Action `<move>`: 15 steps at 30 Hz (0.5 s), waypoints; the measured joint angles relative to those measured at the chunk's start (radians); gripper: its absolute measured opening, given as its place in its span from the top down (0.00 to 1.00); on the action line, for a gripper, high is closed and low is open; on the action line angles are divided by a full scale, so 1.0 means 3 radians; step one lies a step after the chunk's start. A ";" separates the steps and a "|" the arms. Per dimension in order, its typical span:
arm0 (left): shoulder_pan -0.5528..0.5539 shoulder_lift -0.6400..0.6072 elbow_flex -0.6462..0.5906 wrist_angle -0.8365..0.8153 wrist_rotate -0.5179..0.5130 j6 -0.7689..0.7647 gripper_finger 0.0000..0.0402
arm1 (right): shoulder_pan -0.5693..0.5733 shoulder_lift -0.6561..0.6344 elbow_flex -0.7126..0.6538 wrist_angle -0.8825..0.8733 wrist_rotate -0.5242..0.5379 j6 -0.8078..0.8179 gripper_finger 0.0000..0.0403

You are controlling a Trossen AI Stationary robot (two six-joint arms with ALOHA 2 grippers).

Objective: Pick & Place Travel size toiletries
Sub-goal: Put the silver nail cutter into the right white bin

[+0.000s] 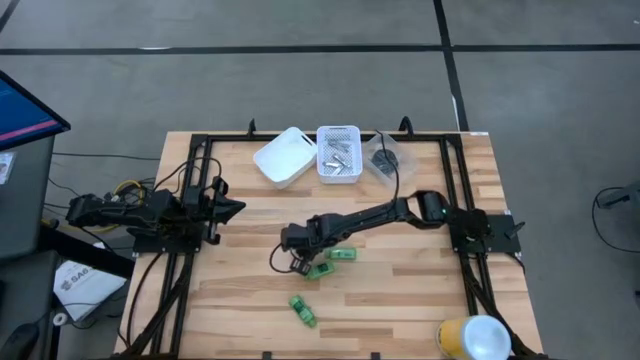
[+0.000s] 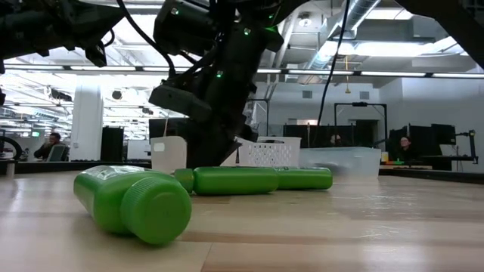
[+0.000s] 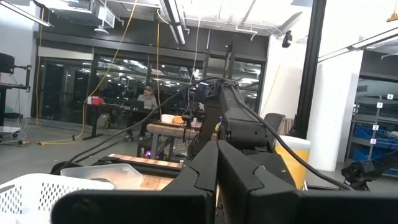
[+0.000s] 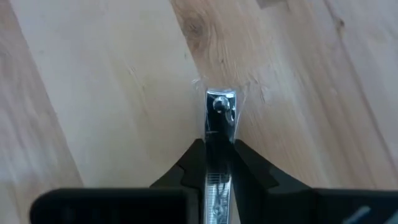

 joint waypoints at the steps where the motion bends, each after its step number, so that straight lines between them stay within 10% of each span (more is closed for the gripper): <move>1: -0.0001 0.0000 0.0000 0.0000 0.0001 0.0000 1.00 | -0.0019 -0.0001 0.0002 0.0031 -0.0043 -0.0026 0.90; 15: -0.0001 0.0000 -0.0001 -0.0001 0.0001 0.0000 1.00 | -0.0380 -0.0287 0.0510 -0.0252 -0.0164 -0.0664 0.90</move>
